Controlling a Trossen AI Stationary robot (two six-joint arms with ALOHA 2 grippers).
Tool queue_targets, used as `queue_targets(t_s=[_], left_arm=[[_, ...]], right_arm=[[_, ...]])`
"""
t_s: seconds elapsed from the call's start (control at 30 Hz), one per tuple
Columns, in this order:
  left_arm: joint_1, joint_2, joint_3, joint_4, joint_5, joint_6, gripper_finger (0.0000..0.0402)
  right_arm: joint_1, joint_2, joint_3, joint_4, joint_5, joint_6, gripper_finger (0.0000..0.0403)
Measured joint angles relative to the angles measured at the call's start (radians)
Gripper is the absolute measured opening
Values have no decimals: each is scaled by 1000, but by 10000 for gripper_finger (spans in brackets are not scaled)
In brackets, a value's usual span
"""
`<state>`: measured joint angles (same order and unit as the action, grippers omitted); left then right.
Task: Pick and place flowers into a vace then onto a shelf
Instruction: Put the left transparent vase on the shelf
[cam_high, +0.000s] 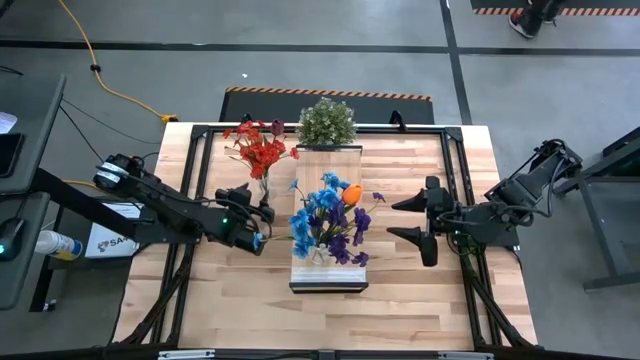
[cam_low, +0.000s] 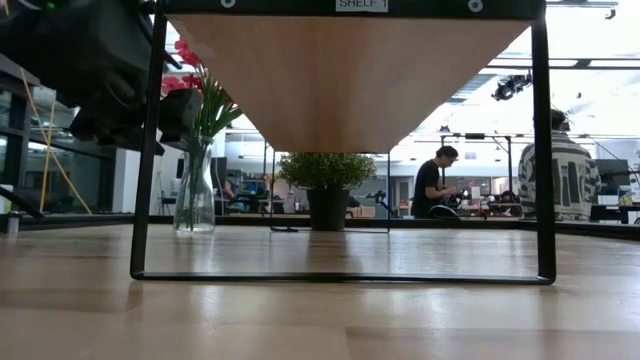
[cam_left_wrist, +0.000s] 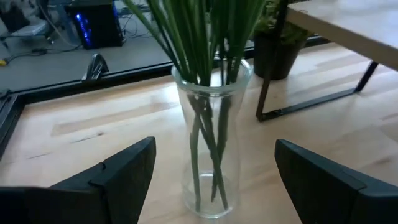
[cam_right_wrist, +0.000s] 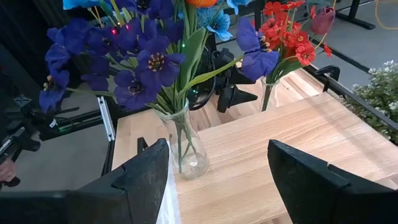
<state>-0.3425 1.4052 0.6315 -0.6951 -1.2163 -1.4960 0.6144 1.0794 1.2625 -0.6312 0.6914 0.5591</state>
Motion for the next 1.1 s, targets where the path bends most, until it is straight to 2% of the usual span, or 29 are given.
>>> queue_targets(t_s=[0.13, 0.27, 0.53, 0.77, 1.1], left_arm=[[24, 0, -20, 71, 14, 21, 360], [34, 0, -40, 187, 21, 136, 360], [97, 0, -47, 252, 28, 255, 360], [143, 0, -47, 259, 29, 261, 360], [140, 1, -100, 350, 50, 285, 360]], right_arm=[[0, 0, 0, 0, 23, -16, 262], [0, 0, 0, 0, 37, -16, 262], [0, 0, 0, 0, 39, 6, 262], [1, 0, 0, 0, 36, 17, 262], [0, 0, 0, 0, 36, 17, 262]])
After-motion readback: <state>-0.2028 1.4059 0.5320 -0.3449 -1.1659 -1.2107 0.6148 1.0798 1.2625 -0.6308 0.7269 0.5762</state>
